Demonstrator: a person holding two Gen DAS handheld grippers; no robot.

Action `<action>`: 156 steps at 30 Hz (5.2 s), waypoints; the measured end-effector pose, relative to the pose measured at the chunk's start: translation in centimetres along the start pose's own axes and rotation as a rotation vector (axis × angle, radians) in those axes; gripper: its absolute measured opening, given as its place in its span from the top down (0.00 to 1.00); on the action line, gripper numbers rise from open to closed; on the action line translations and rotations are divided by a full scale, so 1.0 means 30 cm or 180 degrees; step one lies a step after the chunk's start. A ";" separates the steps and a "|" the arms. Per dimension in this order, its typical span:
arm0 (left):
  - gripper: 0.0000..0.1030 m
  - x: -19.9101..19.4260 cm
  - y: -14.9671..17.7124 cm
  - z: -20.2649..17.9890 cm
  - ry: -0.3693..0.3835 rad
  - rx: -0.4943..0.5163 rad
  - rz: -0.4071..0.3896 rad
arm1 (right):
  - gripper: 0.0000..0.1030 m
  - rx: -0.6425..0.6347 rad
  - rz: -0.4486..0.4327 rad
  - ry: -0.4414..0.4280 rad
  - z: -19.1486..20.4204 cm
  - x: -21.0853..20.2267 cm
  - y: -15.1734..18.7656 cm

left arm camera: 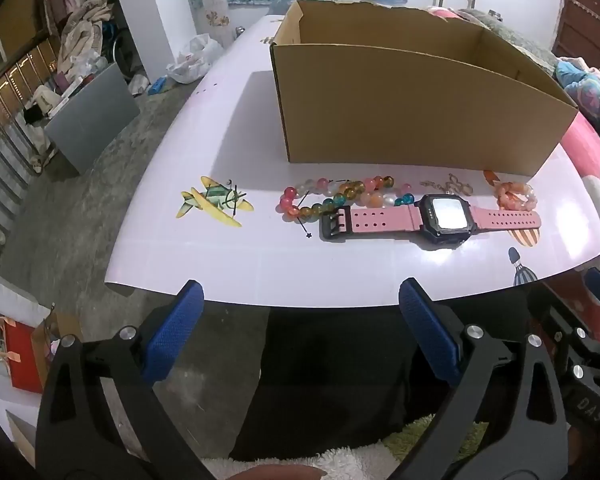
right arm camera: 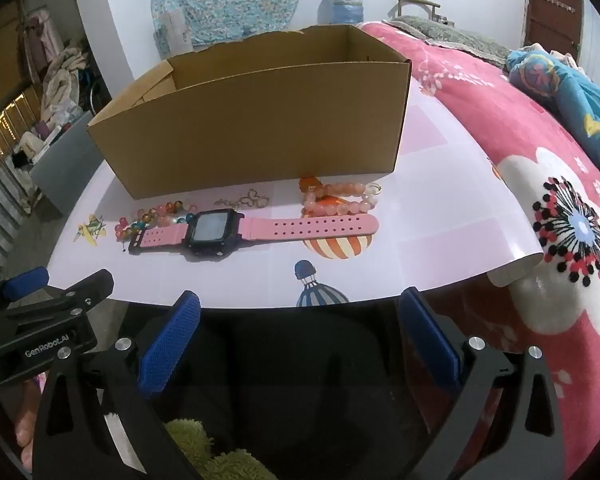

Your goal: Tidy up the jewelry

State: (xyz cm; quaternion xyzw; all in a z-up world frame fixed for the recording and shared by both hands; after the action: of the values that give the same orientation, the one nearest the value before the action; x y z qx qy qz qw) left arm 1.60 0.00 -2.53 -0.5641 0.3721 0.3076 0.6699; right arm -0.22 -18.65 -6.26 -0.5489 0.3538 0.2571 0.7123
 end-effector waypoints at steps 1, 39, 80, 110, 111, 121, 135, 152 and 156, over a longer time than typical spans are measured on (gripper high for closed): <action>0.08 0.000 0.000 0.000 -0.0001 0.0005 0.0000 | 0.06 -0.0001 -0.0001 -0.0001 0.000 0.002 -0.001; 0.08 -0.010 0.000 -0.015 -0.0026 0.0016 0.0008 | 0.06 -0.0005 -0.0086 -0.0033 0.001 -0.023 -0.025; 0.08 -0.024 -0.010 -0.008 -0.0052 0.0028 -0.0024 | 0.06 0.0010 -0.0099 -0.0045 0.005 -0.030 -0.027; 0.08 0.026 0.001 0.065 0.0132 0.0308 -0.0081 | 0.06 -0.0303 -0.0517 0.0111 -0.008 -0.075 -0.074; 0.08 0.025 0.000 0.066 0.0185 0.0327 -0.0125 | 0.06 -0.0325 -0.0496 0.0100 -0.006 -0.071 -0.074; 0.08 0.003 -0.019 0.079 0.1131 0.0259 -0.0499 | 0.06 -0.0591 -0.0509 -0.0077 0.022 -0.081 -0.064; 0.08 0.032 -0.030 0.083 0.1004 0.0550 -0.0553 | 0.06 -0.1192 -0.0412 -0.0505 0.127 -0.015 -0.122; 0.39 0.035 -0.031 0.026 0.0914 0.1024 -0.0716 | 0.40 -0.2163 0.0262 -0.0937 0.267 0.205 -0.122; 0.39 0.035 -0.029 0.003 0.0899 0.1156 -0.0772 | 0.43 -0.2319 0.0311 -0.0902 0.287 0.222 -0.106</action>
State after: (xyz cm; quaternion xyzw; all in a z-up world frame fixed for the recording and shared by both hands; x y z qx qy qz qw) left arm 2.91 -0.08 -2.95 -0.5124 0.4407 0.0713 0.7336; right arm 8.20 -11.34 -8.35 -0.7074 0.1632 0.4726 0.4996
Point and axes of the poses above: each gripper's, at about its wrist camera, not at the fingertips, and x roughly the way its jaws point, z to its left, y to its underside, the point moved 3 cm from there along x, roughly the way its jaws point, and after that the axes turned 3 degrees about x, right-handed, at the moved point
